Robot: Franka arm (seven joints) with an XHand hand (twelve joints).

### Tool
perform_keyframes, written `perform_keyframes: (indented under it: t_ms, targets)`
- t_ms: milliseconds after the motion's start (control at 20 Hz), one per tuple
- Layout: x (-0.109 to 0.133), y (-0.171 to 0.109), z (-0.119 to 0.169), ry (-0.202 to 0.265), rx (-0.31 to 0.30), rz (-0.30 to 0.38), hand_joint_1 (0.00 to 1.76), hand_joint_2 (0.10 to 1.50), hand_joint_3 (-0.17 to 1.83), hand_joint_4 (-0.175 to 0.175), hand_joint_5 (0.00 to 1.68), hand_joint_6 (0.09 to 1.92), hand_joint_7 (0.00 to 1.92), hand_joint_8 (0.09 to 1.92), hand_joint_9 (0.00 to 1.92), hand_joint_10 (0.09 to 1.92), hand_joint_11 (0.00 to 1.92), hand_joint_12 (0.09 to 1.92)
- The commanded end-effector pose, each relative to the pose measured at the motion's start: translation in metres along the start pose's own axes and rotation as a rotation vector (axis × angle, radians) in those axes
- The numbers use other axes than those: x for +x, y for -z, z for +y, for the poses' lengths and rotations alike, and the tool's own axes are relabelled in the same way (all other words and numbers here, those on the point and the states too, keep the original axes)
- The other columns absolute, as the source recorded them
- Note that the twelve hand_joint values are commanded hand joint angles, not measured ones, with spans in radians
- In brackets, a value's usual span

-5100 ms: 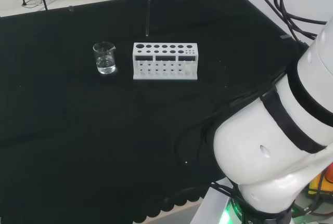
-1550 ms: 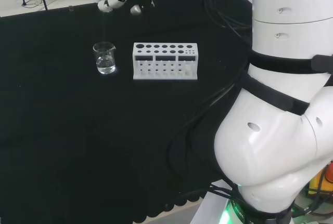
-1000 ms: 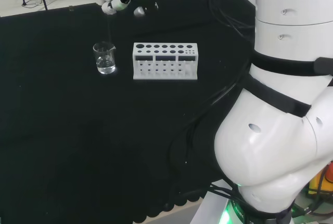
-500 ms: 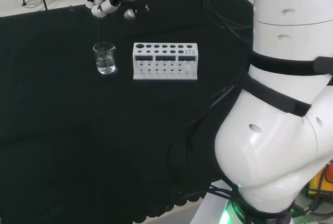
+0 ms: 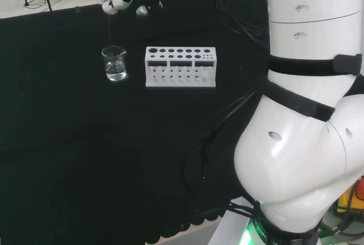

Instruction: Stir in the beaker to the left of the white test tube rack with the glass rod.

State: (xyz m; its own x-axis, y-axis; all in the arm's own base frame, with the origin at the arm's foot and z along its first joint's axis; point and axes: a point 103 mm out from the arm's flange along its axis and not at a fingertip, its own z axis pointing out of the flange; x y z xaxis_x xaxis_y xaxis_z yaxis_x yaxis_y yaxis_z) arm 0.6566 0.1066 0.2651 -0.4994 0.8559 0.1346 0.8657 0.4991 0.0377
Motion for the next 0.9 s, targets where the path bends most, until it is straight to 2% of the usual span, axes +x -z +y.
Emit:
perform_keyframes:
  t_ms: [50,200,400,600,900]
  targets:
    - [-0.015,0.007,-0.033,-0.048,0.009,-0.014,1.3,0.94,0.27,-0.175,1.15,0.46,1.1,1.17,1.73,0.76,1.66,0.66]
    - [-0.009,0.011,-0.042,-0.054,0.011,-0.023,1.3,0.93,0.27,-0.175,1.15,0.45,1.1,1.17,1.73,0.76,1.66,0.66]
    - [0.011,0.013,-0.041,-0.036,0.01,-0.022,1.3,0.93,0.27,-0.175,1.15,0.45,1.1,1.17,1.73,0.76,1.66,0.66]
    - [0.032,0.007,-0.028,0.005,0.013,-0.014,1.3,0.93,0.27,-0.175,1.15,0.45,1.1,1.17,1.73,0.76,1.66,0.66]
    - [0.035,0.001,-0.007,0.022,0.01,-0.012,1.3,0.93,0.28,-0.175,1.15,0.45,1.1,1.16,1.73,0.75,1.66,0.66]
